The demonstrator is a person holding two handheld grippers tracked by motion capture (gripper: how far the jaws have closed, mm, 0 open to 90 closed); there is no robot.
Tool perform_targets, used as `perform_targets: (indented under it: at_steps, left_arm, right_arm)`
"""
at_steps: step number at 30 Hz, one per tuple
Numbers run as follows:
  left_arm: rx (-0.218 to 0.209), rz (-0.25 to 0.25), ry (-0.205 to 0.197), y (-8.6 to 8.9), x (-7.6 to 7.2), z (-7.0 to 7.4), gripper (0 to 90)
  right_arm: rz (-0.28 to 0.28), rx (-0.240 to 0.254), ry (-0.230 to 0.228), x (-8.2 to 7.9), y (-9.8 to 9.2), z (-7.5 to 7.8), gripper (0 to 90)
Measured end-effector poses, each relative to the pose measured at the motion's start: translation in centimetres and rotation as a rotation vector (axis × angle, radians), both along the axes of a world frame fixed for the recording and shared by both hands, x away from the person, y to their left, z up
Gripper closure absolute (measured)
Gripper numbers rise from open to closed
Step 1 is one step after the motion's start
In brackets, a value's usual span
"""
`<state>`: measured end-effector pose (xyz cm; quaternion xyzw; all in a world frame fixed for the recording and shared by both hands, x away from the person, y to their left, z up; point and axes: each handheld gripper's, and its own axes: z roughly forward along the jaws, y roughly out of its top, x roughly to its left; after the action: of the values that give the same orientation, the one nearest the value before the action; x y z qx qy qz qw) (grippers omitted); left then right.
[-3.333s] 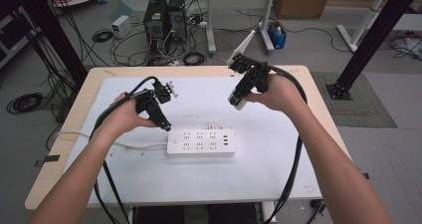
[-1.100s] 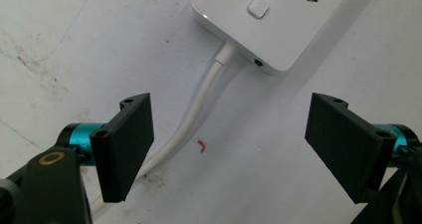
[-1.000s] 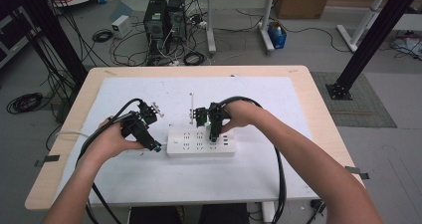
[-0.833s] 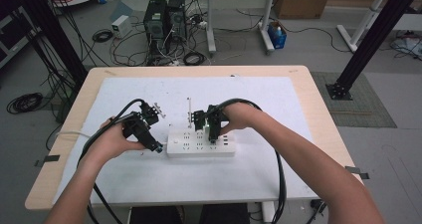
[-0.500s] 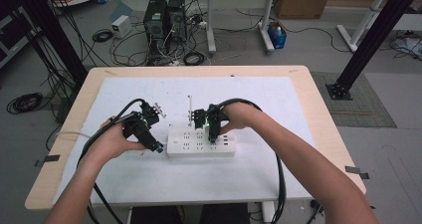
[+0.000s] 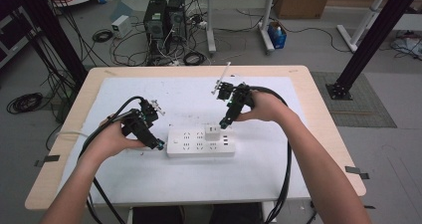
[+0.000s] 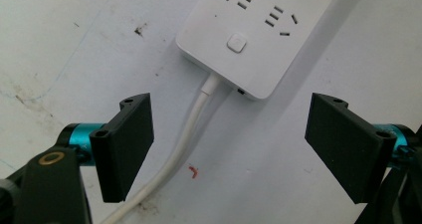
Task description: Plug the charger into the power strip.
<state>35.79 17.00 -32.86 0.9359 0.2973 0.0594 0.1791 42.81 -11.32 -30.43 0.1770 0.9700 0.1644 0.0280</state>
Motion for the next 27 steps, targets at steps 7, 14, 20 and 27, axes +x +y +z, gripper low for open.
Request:
perform_targets:
  at_steps: [7,14,20,27]
  left_arm:
    - [-0.002,0.070,-0.046,0.7,1.5,0.6,19.4]
    - [-0.021,0.156,-0.065,2.0,3.7,0.9,19.4]
    - [-0.015,0.162,-0.058,2.2,4.3,0.8,19.4]
    - [-0.006,0.163,-0.063,1.9,4.4,1.1,19.4]
  right_arm:
    - [-0.306,-0.041,-0.074,-1.0,-3.8,1.2,20.2]
    - [-0.670,-0.063,-0.053,-0.4,-9.4,0.7,20.1]
    - [-0.715,-0.031,-0.046,-0.7,-11.3,0.7,20.1]
    - [-0.760,-0.016,-0.018,-0.5,-12.3,0.8,20.2]
